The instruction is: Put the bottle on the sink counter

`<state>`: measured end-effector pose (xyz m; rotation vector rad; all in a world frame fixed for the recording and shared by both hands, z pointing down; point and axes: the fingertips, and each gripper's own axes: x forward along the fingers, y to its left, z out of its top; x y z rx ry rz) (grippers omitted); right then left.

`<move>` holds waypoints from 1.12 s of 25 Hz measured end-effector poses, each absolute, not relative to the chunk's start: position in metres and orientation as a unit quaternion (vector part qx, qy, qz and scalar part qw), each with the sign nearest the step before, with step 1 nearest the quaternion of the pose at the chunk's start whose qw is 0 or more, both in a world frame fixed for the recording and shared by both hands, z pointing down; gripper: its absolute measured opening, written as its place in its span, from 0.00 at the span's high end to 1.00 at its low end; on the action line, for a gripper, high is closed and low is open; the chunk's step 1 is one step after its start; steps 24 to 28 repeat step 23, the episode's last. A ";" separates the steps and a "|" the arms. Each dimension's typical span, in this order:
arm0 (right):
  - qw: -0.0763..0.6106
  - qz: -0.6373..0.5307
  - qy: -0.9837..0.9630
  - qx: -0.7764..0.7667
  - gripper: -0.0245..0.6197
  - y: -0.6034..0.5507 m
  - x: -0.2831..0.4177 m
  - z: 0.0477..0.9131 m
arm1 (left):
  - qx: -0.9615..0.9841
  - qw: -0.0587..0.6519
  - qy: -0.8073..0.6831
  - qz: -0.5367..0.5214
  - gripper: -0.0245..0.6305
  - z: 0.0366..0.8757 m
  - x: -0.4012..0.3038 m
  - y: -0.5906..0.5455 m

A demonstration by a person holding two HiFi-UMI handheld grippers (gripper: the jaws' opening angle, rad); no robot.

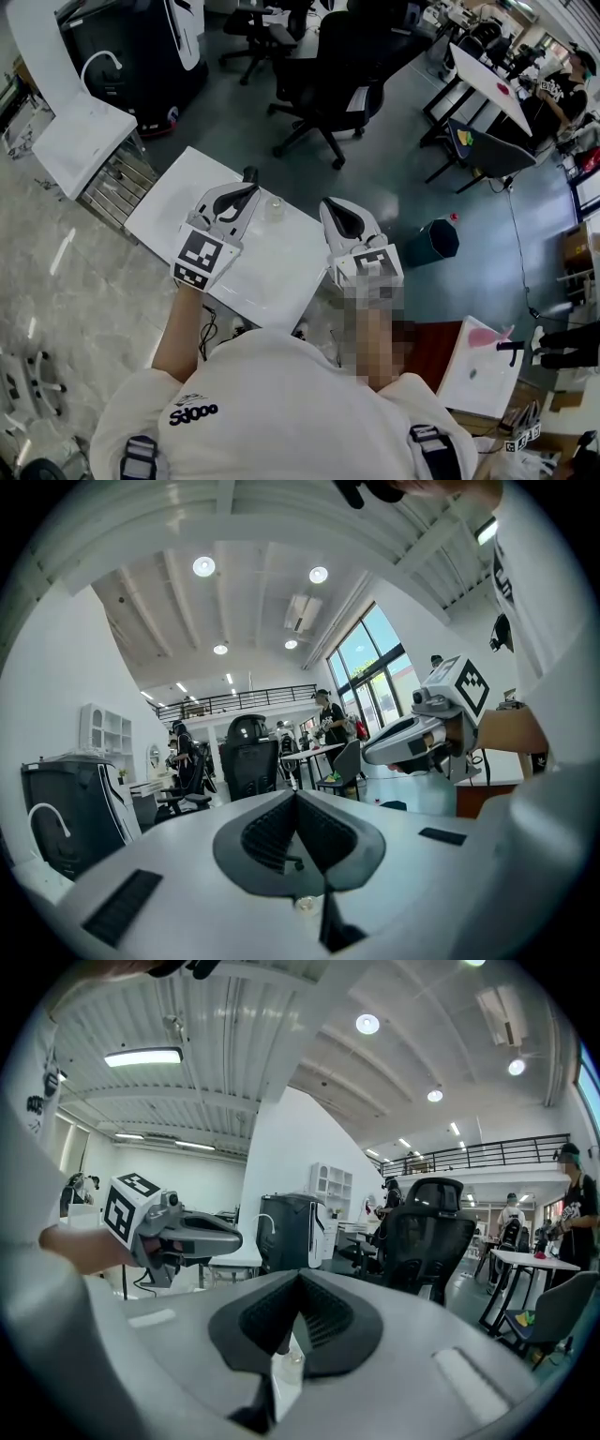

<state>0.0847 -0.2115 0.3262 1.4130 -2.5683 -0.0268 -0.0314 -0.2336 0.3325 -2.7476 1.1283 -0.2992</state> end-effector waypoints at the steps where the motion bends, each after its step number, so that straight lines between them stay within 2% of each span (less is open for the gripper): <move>1: 0.105 -0.009 -0.871 0.480 0.95 -0.210 0.085 0.327 | -0.918 0.079 0.376 -0.098 0.95 0.331 -0.031 -0.233; 28: 0.106 0.000 -0.869 0.483 0.95 -0.212 0.085 0.334 | -0.920 0.058 0.370 -0.119 0.95 0.347 -0.034 -0.234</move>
